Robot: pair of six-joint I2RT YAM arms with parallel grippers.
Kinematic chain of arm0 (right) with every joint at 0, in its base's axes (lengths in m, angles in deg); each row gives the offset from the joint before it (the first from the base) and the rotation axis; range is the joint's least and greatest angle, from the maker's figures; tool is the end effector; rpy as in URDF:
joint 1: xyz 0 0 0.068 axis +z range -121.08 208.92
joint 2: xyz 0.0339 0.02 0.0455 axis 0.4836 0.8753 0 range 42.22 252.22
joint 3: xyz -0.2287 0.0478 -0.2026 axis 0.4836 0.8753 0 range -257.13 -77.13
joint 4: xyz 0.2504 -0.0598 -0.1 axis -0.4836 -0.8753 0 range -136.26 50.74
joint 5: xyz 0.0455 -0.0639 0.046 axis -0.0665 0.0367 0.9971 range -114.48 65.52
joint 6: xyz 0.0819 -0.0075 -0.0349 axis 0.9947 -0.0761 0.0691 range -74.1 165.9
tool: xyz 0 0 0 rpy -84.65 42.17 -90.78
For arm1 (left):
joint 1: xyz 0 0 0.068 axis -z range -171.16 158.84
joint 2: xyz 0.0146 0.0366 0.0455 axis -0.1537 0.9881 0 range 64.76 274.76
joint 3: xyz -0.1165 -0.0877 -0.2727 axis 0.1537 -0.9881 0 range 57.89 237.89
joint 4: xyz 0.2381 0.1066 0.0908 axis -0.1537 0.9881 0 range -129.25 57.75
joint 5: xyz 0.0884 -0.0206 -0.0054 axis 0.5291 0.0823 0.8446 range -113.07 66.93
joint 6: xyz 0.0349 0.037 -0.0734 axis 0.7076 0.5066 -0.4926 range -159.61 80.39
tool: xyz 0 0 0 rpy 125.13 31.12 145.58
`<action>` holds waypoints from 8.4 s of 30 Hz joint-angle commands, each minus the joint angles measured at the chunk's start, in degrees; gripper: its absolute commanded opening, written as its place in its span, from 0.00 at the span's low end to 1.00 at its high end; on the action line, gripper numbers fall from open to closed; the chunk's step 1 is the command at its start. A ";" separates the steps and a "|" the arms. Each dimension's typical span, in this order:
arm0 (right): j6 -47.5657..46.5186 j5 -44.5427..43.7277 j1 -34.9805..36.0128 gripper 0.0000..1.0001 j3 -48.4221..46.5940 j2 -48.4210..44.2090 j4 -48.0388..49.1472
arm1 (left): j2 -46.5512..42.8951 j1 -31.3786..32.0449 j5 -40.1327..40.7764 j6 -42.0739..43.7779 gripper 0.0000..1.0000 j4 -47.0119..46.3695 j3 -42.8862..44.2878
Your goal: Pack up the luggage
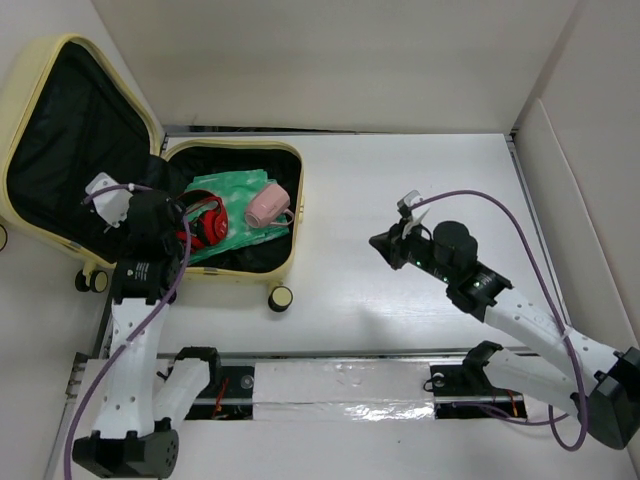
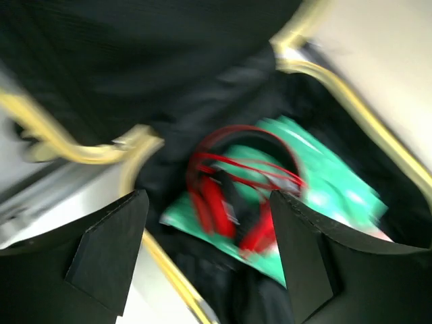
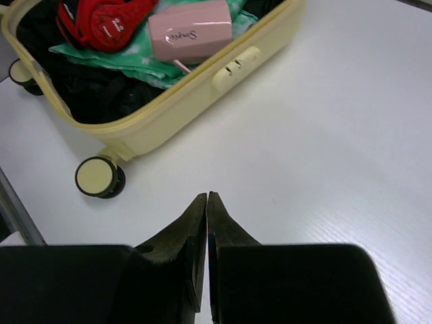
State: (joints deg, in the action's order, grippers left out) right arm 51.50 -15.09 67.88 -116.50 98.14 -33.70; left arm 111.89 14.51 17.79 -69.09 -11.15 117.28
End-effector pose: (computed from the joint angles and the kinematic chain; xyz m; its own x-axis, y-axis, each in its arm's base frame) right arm 0.2001 0.1785 0.3174 -0.2202 -0.0542 -0.9739 -0.7269 0.6750 0.1268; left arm 0.1903 0.0334 0.4119 0.0350 -0.3774 -0.9254 -0.6137 0.7227 -0.3179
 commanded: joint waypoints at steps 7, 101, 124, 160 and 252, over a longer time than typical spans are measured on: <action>-1.82 0.37 -2.40 0.17 2.55 -4.51 -1.41 | 10.08 -18.75 3.01 -2.26 0.64 6.26 8.43; -2.35 -3.50 6.66 0.24 -6.50 12.11 -1.87 | 22.03 -23.14 20.77 -1.74 0.71 21.92 23.67; -2.18 -6.84 6.66 0.23 -6.24 11.93 -2.05 | 28.28 -34.32 2.92 2.93 0.00 16.38 24.80; 0.63 -8.42 2.17 0.21 -4.22 10.53 -0.64 | 37.68 53.13 15.48 -15.41 0.00 12.68 24.90; 2.04 -20.03 -6.69 0.17 -17.39 5.06 -12.06 | 4.17 13.51 -22.30 -20.62 0.74 -42.05 -16.10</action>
State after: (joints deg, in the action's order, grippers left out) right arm 55.68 -27.68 64.34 -128.46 99.28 -45.48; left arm 110.49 31.82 -1.53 -88.34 -43.46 95.82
